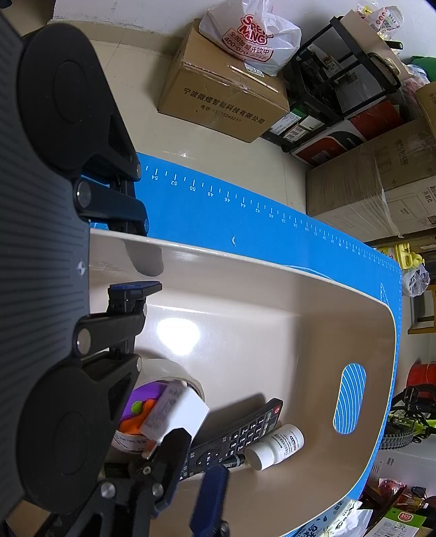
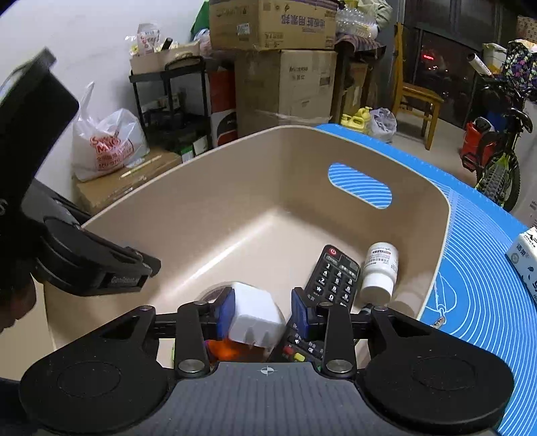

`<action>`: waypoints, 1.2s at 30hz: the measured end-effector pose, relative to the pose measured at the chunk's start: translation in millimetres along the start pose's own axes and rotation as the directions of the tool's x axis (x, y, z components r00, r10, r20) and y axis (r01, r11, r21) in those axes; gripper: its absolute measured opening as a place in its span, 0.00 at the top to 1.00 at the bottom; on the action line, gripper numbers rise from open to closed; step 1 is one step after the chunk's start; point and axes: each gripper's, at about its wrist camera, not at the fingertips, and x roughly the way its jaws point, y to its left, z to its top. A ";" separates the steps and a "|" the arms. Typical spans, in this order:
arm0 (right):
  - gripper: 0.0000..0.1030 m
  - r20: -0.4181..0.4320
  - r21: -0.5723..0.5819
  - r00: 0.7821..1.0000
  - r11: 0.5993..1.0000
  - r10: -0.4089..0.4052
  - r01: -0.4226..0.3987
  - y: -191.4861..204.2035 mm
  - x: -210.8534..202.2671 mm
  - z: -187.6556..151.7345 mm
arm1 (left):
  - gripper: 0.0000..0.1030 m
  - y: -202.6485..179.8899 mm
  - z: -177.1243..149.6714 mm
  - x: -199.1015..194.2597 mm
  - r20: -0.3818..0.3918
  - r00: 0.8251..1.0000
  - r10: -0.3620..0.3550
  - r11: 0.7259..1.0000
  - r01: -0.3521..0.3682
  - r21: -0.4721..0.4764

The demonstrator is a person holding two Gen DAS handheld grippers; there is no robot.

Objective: Organize rigid objects
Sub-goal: 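Carry the white charger into the beige bin and open the right gripper, then move the right tool to the silver key and close on it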

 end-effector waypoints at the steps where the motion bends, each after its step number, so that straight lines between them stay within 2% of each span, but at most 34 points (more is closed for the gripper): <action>1: 0.47 0.008 -0.003 1.000 1.000 0.002 -0.002 -1.1 -1.5 0.6 | 0.82 0.0 0.0 0.0 0.000 1.000 0.000 1.000 0.000 0.000; 8: 0.27 0.083 0.054 0.996 0.998 0.034 -0.039 -23.3 -23.8 6.9 | 0.82 0.2 -0.1 0.0 0.001 1.000 -0.002 1.000 0.002 -0.001; 13: 0.25 0.133 0.140 0.991 0.989 0.026 -0.045 -49.9 -38.5 10.0 | 0.82 1.3 0.1 0.4 0.001 1.000 0.000 1.000 0.000 0.001; 18: 0.23 0.195 0.209 0.978 0.978 -0.070 0.029 -79.4 -56.9 10.6 | 0.82 1.1 0.2 0.7 0.001 1.000 0.001 1.000 -0.001 0.001; 22: 0.20 0.227 0.282 0.956 0.952 -0.188 0.121 -110.9 -66.2 3.2 | 0.82 1.1 -0.4 0.5 0.001 1.000 0.003 1.000 -0.003 0.002; 26: 0.20 0.202 0.345 0.937 0.916 -0.286 0.205 -141.8 -59.8 -13.8 | 0.82 1.0 -0.3 0.7 0.001 1.000 0.003 1.000 -0.003 0.001; 28: 0.20 0.165 0.363 0.937 0.902 -0.309 0.234 -153.2 -49.6 -25.3 | 0.82 1.3 -0.6 0.4 0.001 1.000 0.003 1.000 -0.003 0.002; 31: 0.20 0.097 0.363 0.945 0.895 -0.313 0.259 -161.3 -29.8 -37.5 | 0.82 1.7 -0.7 0.3 0.001 1.000 0.005 1.000 -0.005 0.002; 36: 0.20 0.027 0.337 0.961 0.908 -0.275 0.250 -162.0 -1.0 -48.1 | 0.82 1.8 0.0 -0.3 0.001 1.000 0.005 1.000 -0.005 0.002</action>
